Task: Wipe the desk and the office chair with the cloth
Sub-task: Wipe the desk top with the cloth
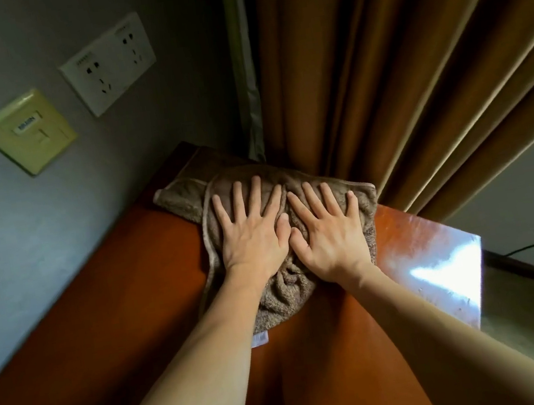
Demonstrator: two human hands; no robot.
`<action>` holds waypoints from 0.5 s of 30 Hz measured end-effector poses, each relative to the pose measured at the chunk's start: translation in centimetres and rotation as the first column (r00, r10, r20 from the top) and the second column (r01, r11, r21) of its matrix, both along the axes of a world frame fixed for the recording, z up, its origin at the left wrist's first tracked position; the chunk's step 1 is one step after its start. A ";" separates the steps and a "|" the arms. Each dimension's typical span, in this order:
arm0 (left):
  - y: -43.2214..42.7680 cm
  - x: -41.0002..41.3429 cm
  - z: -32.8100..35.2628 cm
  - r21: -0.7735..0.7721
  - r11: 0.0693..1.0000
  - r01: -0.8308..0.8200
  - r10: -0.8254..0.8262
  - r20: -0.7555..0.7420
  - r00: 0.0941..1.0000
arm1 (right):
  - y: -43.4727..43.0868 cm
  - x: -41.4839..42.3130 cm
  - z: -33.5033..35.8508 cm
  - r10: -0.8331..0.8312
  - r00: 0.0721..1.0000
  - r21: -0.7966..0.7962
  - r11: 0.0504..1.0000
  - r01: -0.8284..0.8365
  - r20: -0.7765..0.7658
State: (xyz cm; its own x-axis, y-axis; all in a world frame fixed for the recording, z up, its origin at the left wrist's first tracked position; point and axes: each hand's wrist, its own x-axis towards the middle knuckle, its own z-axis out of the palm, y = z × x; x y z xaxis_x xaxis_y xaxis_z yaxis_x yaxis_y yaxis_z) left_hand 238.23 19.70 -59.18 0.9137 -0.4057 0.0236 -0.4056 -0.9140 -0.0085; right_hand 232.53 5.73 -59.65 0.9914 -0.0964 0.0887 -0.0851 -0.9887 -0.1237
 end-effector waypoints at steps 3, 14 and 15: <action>-0.8 -2.1 0.2 -0.003 1.000 0.022 -0.022 -0.034 0.999 | -0.7 -2.3 0.1 -0.023 1.000 -0.015 1.000 0.022 -0.018; -3.2 -6.4 0.4 -0.018 0.994 0.109 -0.110 -0.059 0.992 | -3.1 -8.1 0.6 -0.053 0.997 0.004 0.999 0.054 -0.050; -3.3 -6.2 0.4 -0.020 0.993 0.115 -0.116 -0.060 0.991 | -3.2 -8.0 0.6 -0.051 0.998 0.007 0.999 0.052 -0.049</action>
